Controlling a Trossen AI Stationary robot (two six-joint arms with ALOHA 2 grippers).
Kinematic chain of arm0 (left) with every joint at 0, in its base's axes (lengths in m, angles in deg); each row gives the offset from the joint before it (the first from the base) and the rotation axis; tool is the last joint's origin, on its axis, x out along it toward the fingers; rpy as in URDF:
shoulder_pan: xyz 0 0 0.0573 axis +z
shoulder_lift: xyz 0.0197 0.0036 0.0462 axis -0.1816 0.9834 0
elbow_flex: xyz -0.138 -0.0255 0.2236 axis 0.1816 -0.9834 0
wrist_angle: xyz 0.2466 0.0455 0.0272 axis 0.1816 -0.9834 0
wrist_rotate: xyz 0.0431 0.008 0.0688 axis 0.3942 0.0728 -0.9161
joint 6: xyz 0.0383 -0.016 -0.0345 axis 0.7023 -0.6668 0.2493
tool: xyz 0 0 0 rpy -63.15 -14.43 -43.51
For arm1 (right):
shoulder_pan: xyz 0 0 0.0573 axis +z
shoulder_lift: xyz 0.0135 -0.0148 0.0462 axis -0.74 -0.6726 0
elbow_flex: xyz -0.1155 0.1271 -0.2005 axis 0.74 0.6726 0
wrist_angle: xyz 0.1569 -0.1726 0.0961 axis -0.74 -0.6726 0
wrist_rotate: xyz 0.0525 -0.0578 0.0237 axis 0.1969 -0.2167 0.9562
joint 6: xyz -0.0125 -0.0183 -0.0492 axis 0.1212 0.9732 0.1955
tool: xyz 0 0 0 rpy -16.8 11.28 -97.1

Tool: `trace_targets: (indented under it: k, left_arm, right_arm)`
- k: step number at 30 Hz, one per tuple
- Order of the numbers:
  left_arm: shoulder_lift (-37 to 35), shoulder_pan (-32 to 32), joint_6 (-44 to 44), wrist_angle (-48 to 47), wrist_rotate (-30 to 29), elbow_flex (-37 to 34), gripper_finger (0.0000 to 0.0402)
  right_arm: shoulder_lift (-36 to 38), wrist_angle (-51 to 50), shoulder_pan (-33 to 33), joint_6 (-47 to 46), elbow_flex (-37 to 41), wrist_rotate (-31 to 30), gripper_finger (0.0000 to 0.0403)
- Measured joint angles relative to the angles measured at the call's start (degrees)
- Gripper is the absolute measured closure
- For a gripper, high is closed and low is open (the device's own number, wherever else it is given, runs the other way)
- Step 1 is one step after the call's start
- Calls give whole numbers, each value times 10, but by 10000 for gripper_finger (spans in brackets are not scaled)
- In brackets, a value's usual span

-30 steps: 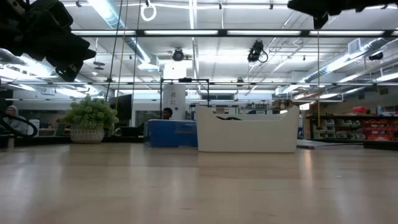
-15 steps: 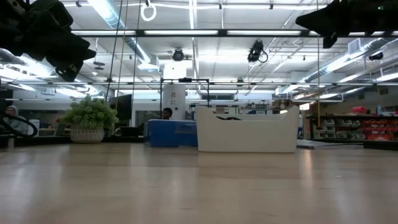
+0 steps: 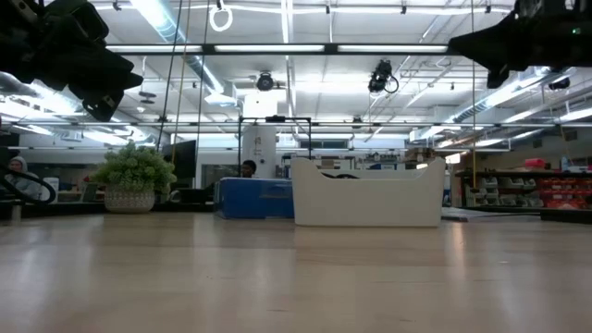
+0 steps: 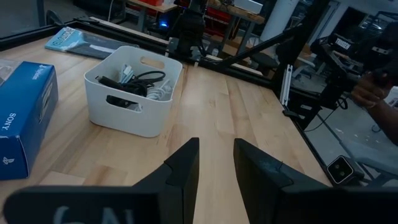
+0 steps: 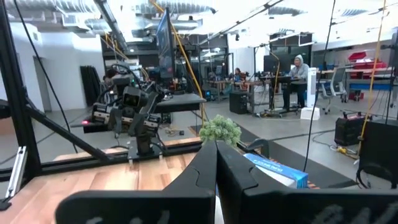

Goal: Pick and place USB-C Cables
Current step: Return to Home Position

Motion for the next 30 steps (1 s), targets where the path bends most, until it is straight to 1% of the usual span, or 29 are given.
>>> trace_targets:
  k: [5,12,21,30]
  left_arm:
    - [0,0,0,0,0,0,294]
    - [0,0,0,0,0,0,294]
    - [0,0,0,0,0,0,294]
    - [0,0,0,0,0,0,294]
  right_arm:
    - [15,26,-3,-2,20,-1,396]
    - [53,27,-14,9,5,-11,396]
    - [103,-44,-14,-8,5,-20,396]
    - [104,-61,-14,-31,5,-17,396]
